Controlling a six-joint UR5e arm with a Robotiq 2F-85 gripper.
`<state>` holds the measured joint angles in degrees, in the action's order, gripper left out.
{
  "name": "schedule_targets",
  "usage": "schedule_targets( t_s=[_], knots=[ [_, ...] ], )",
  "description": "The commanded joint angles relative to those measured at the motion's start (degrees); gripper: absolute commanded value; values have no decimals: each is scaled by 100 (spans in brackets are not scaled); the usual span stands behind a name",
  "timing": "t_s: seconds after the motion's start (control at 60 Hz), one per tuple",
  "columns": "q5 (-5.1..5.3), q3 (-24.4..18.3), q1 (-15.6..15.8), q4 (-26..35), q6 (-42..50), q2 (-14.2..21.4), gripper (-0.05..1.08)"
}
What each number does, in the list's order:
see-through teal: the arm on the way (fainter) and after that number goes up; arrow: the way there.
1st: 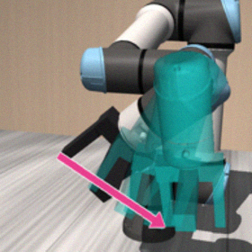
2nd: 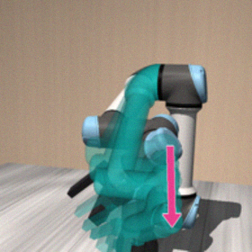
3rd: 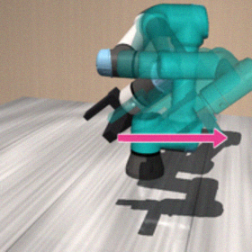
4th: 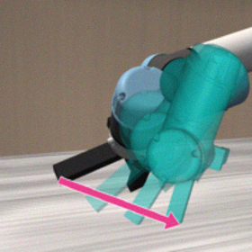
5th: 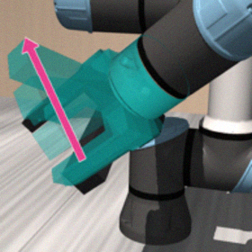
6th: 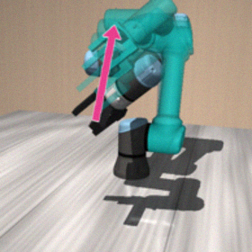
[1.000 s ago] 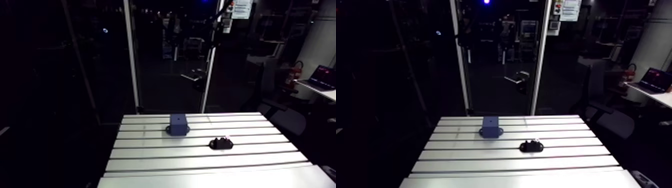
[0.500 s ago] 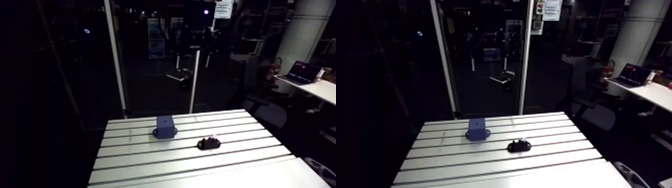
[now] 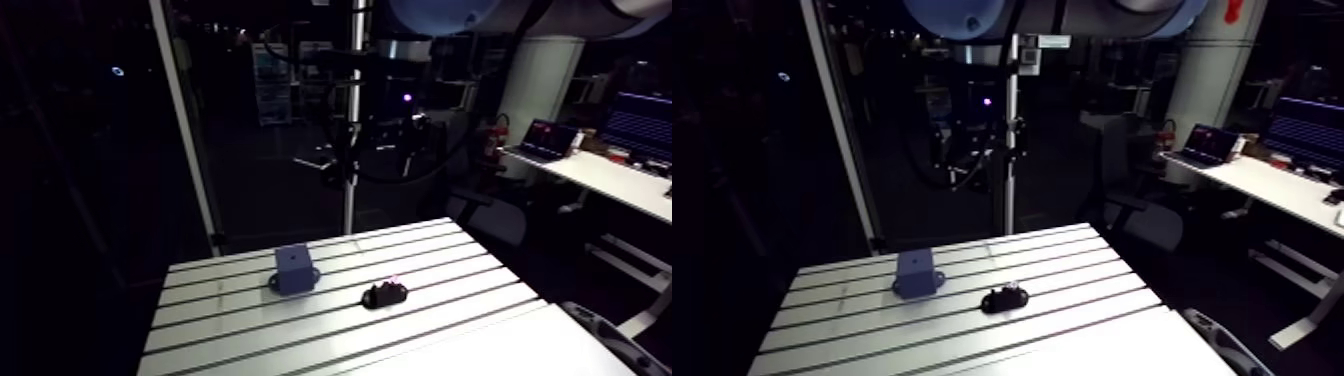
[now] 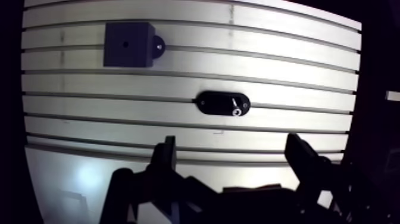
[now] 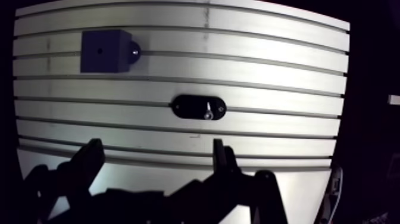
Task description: Pick up the M10 bolt and insert it into the hole until fully seated.
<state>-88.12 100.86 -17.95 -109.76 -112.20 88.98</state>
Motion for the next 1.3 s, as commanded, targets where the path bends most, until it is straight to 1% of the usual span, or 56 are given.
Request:
schedule_targets(
  t_s=[0.017,0.133,0.267,0.383,0.417,0.483,0.517,0.55,0.583,0.667,0.717,0.783,1.05,1.133,1.3],
  knots=[
    [19,683,-358,-874,-133,2,1],
    [28,836,-367,-1060,-124,-7,1],
    [53,1040,-443,-1435,-114,-84,1],
    [54,1145,-473,-1565,-115,-128,2],
    [39,1165,-473,-1577,-107,-146,2],
    [37,1209,-473,-1611,-105,-204,6],
    [37,1230,-473,-1679,-104,-274,10],
    [37,1230,-473,-1679,-104,-274,10],
    [52,1239,-480,-1725,-112,-345,16],
    [54,1239,-474,-1738,-114,-399,20],
    [54,1248,-482,-1753,-98,-476,26],
    [54,1248,-489,-1795,-89,-572,29],
    [45,1255,-533,-1826,-86,-762,32],
    [45,1257,-584,-1833,-79,-849,38],
    [70,1316,-596,-2056,-86,-886,38]
  ],
)
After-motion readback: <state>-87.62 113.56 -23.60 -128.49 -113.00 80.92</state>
